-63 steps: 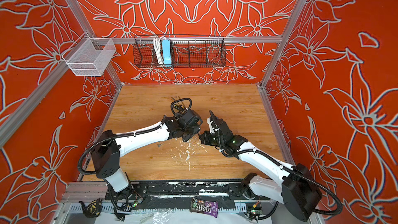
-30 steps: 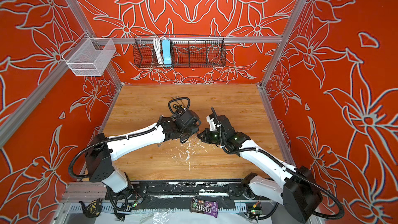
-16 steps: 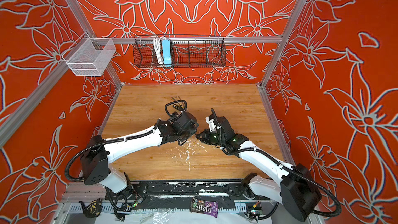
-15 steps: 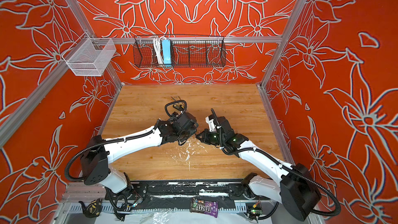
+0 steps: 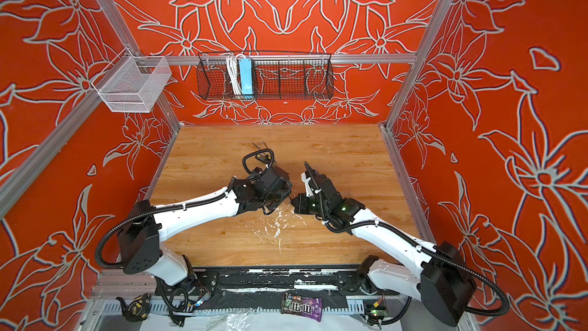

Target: Unlock with the key

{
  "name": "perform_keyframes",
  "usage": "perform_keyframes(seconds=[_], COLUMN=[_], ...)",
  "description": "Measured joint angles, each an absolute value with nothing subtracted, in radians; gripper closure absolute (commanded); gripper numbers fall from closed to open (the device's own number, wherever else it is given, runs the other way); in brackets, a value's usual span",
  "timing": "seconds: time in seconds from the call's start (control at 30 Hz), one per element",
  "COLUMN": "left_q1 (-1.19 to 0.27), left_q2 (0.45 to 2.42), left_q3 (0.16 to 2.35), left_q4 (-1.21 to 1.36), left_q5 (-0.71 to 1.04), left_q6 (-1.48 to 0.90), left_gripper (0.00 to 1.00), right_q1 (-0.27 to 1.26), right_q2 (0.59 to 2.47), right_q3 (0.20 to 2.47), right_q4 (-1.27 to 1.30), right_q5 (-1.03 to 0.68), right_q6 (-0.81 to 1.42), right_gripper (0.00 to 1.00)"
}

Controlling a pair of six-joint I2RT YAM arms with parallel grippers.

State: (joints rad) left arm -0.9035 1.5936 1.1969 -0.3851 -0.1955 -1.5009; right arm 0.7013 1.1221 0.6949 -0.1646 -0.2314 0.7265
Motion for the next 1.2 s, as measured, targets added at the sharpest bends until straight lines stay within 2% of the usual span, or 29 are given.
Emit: perform_keyframes(seconds=[0.17,0.43,1.2], left_q1=[-0.903,-0.903,-0.890], left_q2=[1.594,1.586,1.593], left_q3=[1.202,1.158,1.215], left_q4=[-0.389,-0.331,-0.383], left_q5=[-0.201,-0.228,-0.188], left_q6=[-1.501,-1.492,-1.486], left_gripper=[1.00,1.00,1.00], right_q1=[0.701,0.625,0.654], right_q2=[1.125,1.160,1.113], right_q3=[0.706,0.688,0.672], right_q4=[-0.173,-0.112,-0.110], right_q5=[-0.225,-0.380,-0.307], right_q6=[0.701,0.797,0.691], right_gripper=[1.00,1.00,1.00])
